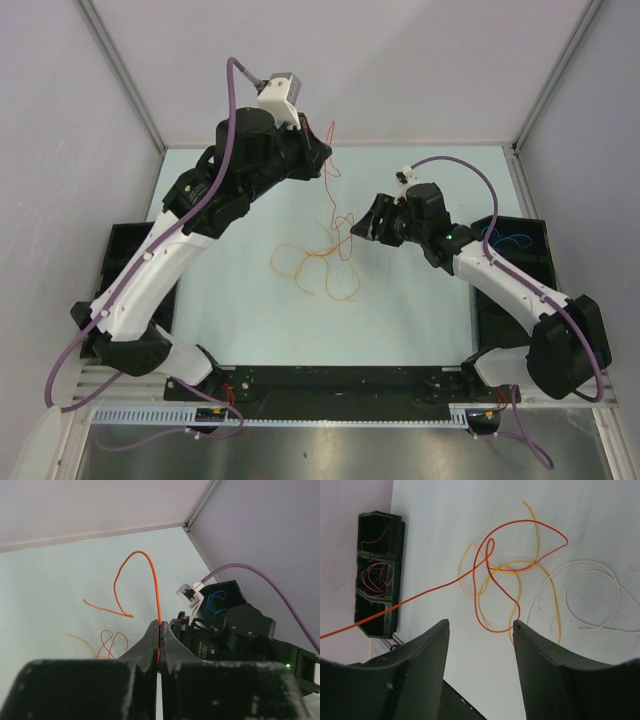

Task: Untangle the cables

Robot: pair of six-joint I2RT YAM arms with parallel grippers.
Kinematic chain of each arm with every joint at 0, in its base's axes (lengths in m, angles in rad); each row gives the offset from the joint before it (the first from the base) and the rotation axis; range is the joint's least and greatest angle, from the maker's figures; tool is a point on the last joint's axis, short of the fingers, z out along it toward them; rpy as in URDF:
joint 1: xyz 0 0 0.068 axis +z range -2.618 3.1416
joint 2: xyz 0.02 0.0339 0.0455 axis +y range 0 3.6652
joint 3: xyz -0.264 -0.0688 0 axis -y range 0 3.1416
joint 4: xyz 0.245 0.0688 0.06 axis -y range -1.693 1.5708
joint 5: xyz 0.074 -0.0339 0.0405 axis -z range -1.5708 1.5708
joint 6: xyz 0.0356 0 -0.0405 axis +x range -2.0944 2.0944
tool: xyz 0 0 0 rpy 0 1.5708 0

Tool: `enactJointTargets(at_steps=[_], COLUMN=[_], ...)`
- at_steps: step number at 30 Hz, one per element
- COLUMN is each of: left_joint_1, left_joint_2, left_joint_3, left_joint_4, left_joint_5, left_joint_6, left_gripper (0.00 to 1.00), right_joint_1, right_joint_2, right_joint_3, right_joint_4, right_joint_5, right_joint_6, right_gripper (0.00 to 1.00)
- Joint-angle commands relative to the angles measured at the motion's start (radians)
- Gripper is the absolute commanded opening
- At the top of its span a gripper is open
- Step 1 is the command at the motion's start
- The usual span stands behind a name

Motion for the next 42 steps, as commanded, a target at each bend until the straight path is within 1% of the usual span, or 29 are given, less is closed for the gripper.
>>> enactJointTargets(at_steps=[1,8,10,16,18,23,24,25,26,27,28,30,31,32,33,34,35,36,38,39,40,42], left_joint_1=[-0.004,-0.002,-0.004,-0.002,-0.004,-0.004,-0.004,-0.002,-0.004,-0.004,-0.004,-0.002,-0.002,0.001,0.012,0.019,0.025,0.03,0.03,0.029,0.03,0.03], left_joint_2=[-0.04,-0.048,-0.049,-0.055,-0.061,-0.061,-0.063,-0.065,-0.065,-0.066,-0.069,-0.074,-0.08,-0.081,-0.083,-0.08,-0.066,-0.055,-0.028,-0.002,0.015,0.055], left_joint_3=[-0.015,-0.034,-0.035,-0.04,-0.044,-0.044,-0.046,-0.046,-0.047,-0.05,-0.053,-0.07,-0.079,-0.092,-0.113,-0.122,-0.129,-0.124,-0.115,-0.104,-0.098,-0.084], left_joint_4=[0.058,0.072,0.072,0.073,0.078,0.079,0.079,0.081,0.079,0.082,0.078,0.076,0.081,0.082,0.102,0.114,0.139,0.148,0.171,0.174,0.177,0.191], left_joint_5=[0.016,0.018,0.015,0.012,0.012,0.009,0.009,0.009,0.009,0.007,0.001,-0.032,-0.046,-0.056,-0.053,-0.045,-0.03,-0.017,-0.002,0.01,0.015,0.038], left_joint_6=[0.001,0.009,0.012,0.019,0.022,0.027,0.027,0.029,0.029,0.03,0.035,0.041,0.044,0.044,0.039,0.02,0.01,0.003,-0.014,-0.017,-0.03,-0.043], left_gripper=[0.0,0.0,0.0,0.0,0.0,0.0,0.0,0.0,0.0,0.01,0.0,0.0,0.0,0.0,0.0,0.0,0.0,0.0,0.0,0.0,0.0,0.0], right_joint_1=[0.019,0.027,0.027,0.035,0.042,0.046,0.047,0.049,0.05,0.05,0.05,0.05,0.049,0.049,0.047,0.049,0.047,0.049,0.047,0.047,0.047,0.047], right_joint_2=[0.045,0.121,0.143,0.189,0.207,0.236,0.238,0.243,0.244,0.243,0.237,0.191,0.177,0.16,0.146,0.119,0.105,0.092,0.059,0.049,0.03,0.01], right_joint_3=[0.012,0.012,0.012,0.012,0.012,0.013,0.012,0.012,0.012,0.012,0.012,0.024,0.051,0.126,0.179,0.225,0.269,0.364,0.464,0.546,0.594,0.692], right_joint_4=[0.08,0.14,0.14,0.14,0.178,0.203,0.204,0.206,0.207,0.206,0.201,0.187,0.122,0.086,0.048,-0.016,-0.043,-0.069,-0.158,-0.184,-0.236,-0.279], right_joint_5=[-0.007,0.018,0.03,0.055,0.055,0.049,0.052,0.05,0.052,0.053,0.056,0.078,0.087,0.092,0.098,0.105,0.114,0.13,0.154,0.174,0.187,0.219], right_joint_6=[0.018,0.027,0.029,0.029,0.029,0.035,0.035,0.035,0.035,0.036,0.038,0.024,0.01,-0.008,-0.051,-0.072,-0.086,-0.106,-0.148,-0.175,-0.188,-0.212], right_gripper=[0.57,0.52,0.5,0.47,0.46,0.33,0.28,0.25,0.2,0.05,0.0,0.0,0.0,0.0,0.0,0.0,0.0,0.0,0.0,0.0,0.0,0.0])
